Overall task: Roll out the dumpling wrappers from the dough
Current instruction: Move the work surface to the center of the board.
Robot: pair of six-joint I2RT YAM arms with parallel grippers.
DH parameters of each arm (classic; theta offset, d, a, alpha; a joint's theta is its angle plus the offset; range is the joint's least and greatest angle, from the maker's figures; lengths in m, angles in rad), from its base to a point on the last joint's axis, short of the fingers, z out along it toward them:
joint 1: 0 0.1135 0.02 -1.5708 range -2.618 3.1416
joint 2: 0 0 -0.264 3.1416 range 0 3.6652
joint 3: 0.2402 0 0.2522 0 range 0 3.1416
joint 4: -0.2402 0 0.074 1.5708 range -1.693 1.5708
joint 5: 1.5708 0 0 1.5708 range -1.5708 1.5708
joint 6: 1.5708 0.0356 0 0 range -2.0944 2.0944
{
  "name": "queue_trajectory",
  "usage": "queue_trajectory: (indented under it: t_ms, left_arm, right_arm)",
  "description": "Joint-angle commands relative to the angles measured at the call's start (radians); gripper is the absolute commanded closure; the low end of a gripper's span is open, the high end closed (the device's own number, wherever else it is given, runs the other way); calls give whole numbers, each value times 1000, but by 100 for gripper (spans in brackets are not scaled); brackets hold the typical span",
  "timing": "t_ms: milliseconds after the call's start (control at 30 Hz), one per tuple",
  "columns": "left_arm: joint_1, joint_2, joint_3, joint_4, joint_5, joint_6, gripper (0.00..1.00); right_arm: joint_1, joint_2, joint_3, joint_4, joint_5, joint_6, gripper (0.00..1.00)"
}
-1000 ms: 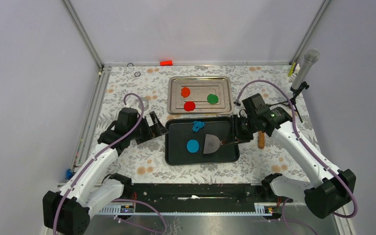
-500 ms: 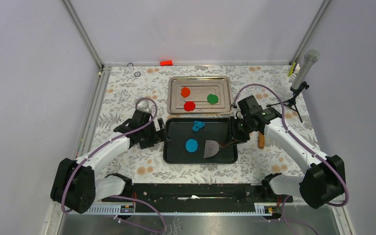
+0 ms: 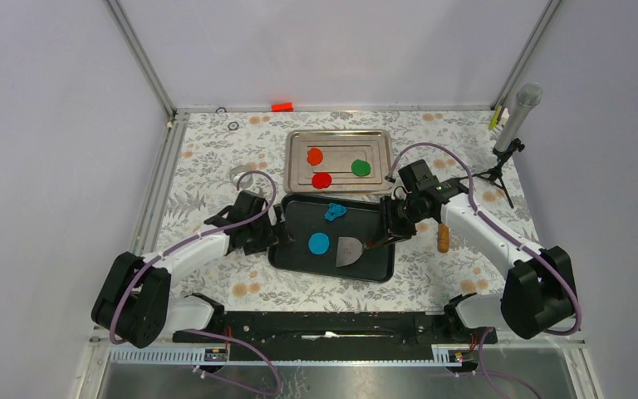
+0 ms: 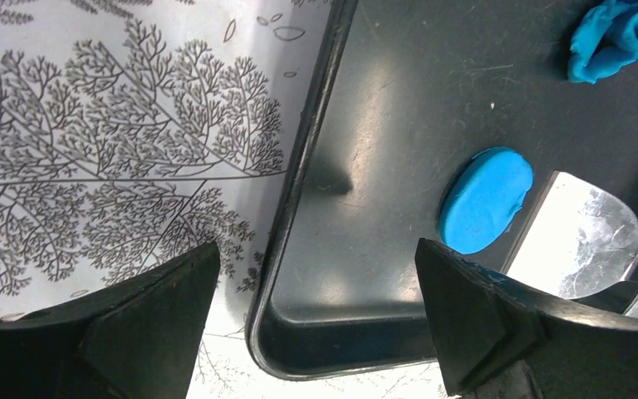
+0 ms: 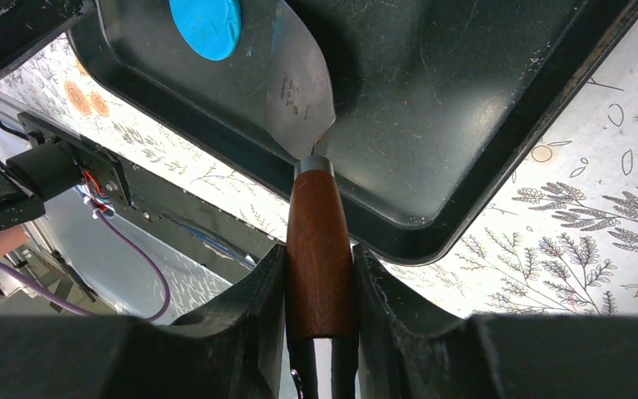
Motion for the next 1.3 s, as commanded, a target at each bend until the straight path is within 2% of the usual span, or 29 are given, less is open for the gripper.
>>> queue_trajectory:
  t_ms: [0,133,400,667,800,1000,1133,1267]
  left_arm:
    - [-9,41,-23,67,-29,-7,4]
    - [-15,51,-25,74,-31,-1,9]
    - [-24,69,-24,67,-43,9,31]
    - [-42,112,-23,71,-59,9,44]
    - [-48,125,-25,75,-68,8,59]
    - [-51,136,-25,72,-66,5,76]
    - [-51,140,-24,68,-63,3,98]
    - [-51,145,-24,63,-61,-1,100]
  right_arm:
    - [1,28,-6,-6,47,-11,100]
    - [-6,23,0,2,37,1,100]
    - [-63,4,8,-2,57,-8,100]
    - [-63,3,-85,86,11,52,100]
    - [-63,-8,-128,134,-13,93,100]
    - [-63,-27,-158,162,1,119,100]
    - [-63,-32,-161,163,3,120,100]
    - [-63,-27,-171,168,-2,125,100]
